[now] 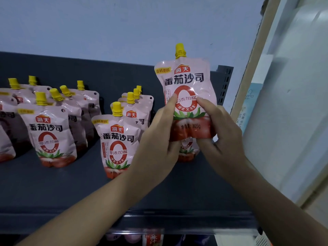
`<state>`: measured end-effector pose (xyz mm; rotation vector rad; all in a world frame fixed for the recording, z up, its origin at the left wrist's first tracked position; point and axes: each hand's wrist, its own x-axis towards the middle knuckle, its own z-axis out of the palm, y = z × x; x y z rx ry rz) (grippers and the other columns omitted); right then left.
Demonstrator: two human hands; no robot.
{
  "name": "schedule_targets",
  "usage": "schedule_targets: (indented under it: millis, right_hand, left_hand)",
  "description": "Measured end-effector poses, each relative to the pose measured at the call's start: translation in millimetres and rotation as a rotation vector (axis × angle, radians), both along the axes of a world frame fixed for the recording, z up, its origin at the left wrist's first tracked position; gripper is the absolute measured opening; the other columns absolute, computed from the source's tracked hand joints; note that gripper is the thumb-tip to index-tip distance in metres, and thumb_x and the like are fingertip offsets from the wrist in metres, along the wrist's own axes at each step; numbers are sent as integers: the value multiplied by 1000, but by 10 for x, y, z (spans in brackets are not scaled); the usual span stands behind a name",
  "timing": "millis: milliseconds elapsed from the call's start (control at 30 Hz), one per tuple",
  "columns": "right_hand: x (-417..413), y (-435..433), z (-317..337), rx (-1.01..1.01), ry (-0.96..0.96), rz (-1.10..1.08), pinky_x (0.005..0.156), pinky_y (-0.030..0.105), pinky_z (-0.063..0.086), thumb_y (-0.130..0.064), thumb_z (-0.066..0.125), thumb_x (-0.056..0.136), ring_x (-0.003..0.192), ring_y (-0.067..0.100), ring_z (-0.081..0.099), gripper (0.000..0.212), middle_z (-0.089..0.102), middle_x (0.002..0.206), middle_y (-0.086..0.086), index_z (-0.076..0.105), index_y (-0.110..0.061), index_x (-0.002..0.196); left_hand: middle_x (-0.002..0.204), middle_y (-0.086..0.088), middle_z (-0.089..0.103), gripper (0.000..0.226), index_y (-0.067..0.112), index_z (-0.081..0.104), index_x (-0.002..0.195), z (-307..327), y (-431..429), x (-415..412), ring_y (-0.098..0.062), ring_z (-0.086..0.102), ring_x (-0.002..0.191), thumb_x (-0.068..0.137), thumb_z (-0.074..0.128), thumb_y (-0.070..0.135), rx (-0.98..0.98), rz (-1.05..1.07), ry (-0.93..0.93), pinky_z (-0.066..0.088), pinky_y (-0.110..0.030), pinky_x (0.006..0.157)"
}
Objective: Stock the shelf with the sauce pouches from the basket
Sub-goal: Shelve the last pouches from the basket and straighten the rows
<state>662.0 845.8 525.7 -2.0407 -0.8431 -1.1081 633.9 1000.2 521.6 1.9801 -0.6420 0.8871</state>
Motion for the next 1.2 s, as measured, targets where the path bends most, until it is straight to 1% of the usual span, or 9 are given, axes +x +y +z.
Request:
schedule_targets:
  millis: [267,467,600,700,867,933,1000,1100,1200]
  right_hand:
    - [-14,-202,44,-269,-92,-119,70,19,46,-26,43,85,91,19,61,44,66,112,12,41,-16,128]
    - [-77,-176,71,-255,-99,-117,65,27,51,-19,43,82,94,15,55,44,63,112,12,44,-12,126]
    - [-196,-59,-36,132,368,350,77,31,58,-15,58,79,114,12,57,58,53,127,-7,36,-31,130]
    - [-274,-28,-29,383,795,735,81,29,56,9,71,71,119,13,56,105,54,128,-18,12,-42,142]
    - [-314,59,31,599,909,796,68,43,58,-24,69,66,105,26,66,80,64,119,-9,29,-58,126]
    - [-263,50,0,650,907,751,73,46,58,-18,70,65,110,26,64,92,59,128,-6,22,-54,136]
    - [-220,7,-29,622,886,705,82,46,56,-8,74,67,116,23,60,103,53,135,-4,16,-45,143]
    - [-205,-66,-62,504,894,637,80,34,57,5,70,67,111,20,63,87,62,124,-1,34,-29,138]
    - [-180,-121,-143,367,972,523,73,21,56,-3,72,62,99,12,68,61,71,106,-6,53,-22,117]
  left_hand:
    - [120,13,49,72,15,26,147,103,146,-96,5,44,108,80,53,11,197,30,28,38,-1,89]
    - [123,13,53,71,16,31,145,134,172,-104,5,51,110,77,53,10,117,-32,47,42,-6,89]
    - [130,5,53,65,11,37,139,45,173,-68,3,50,119,80,57,-7,23,-77,-41,43,-9,92]
    - [142,0,42,69,13,30,142,43,162,-34,-5,40,133,79,50,-9,52,-133,-34,42,-22,104]
    - [155,-1,24,70,13,22,146,12,196,-24,-9,23,143,80,42,5,143,-232,27,30,-24,113]
    - [150,16,33,74,30,28,139,36,168,28,6,36,133,78,51,-5,-95,-378,231,41,-14,101]
    - [137,24,48,50,43,40,119,103,138,107,19,48,113,84,59,12,-479,-425,444,42,-6,91]
    - [124,3,65,39,25,52,125,120,124,157,-14,62,113,86,55,28,-617,-521,666,50,-33,97]
    - [111,-9,71,35,8,60,118,86,96,92,-23,68,102,88,49,23,-591,-523,652,57,-36,86]
